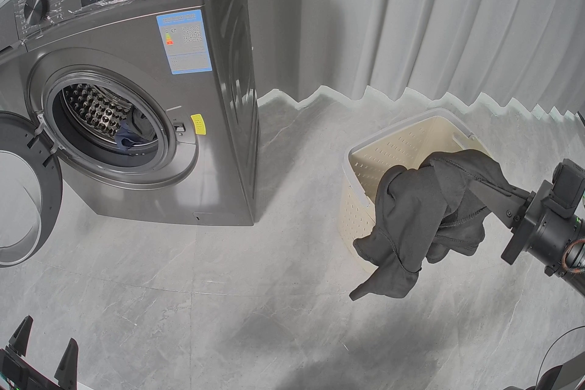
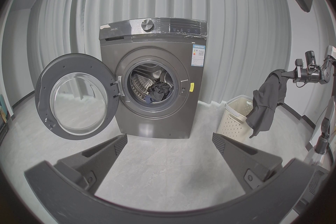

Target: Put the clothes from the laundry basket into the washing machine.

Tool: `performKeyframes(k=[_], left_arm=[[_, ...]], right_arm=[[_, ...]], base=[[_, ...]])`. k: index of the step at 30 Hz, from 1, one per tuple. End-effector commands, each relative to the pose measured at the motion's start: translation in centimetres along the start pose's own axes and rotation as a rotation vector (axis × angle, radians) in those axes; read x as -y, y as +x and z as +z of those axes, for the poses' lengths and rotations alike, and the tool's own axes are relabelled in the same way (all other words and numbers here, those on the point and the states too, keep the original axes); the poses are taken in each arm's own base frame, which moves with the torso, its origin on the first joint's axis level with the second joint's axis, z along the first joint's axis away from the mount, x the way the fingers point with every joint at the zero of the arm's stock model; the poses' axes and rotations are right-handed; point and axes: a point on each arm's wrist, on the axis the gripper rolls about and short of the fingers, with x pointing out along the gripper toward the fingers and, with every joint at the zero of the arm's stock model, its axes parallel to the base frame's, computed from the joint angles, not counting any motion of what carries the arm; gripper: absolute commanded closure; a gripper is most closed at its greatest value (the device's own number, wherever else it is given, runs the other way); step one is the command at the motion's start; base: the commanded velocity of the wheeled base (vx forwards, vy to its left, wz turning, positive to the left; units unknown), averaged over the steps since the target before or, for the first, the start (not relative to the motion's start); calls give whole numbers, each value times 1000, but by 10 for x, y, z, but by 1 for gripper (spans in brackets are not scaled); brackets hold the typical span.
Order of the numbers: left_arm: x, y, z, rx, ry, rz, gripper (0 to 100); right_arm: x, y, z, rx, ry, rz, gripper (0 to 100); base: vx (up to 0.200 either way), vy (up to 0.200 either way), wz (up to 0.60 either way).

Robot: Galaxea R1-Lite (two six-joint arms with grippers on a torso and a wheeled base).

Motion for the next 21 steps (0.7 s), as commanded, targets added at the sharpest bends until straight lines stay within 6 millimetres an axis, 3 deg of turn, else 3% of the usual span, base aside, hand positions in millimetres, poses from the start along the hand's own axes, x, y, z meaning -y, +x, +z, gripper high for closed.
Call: performKeyframes(k=[1,21], left_arm=[[0,0,-5,0,0,0,0],[0,0,-5,0,0,0,0]], right_arm=[[0,1,0,-2,0,0,100],[-4,3,4,12,33,37,100]], base=[[0,200,0],[0,200,0]])
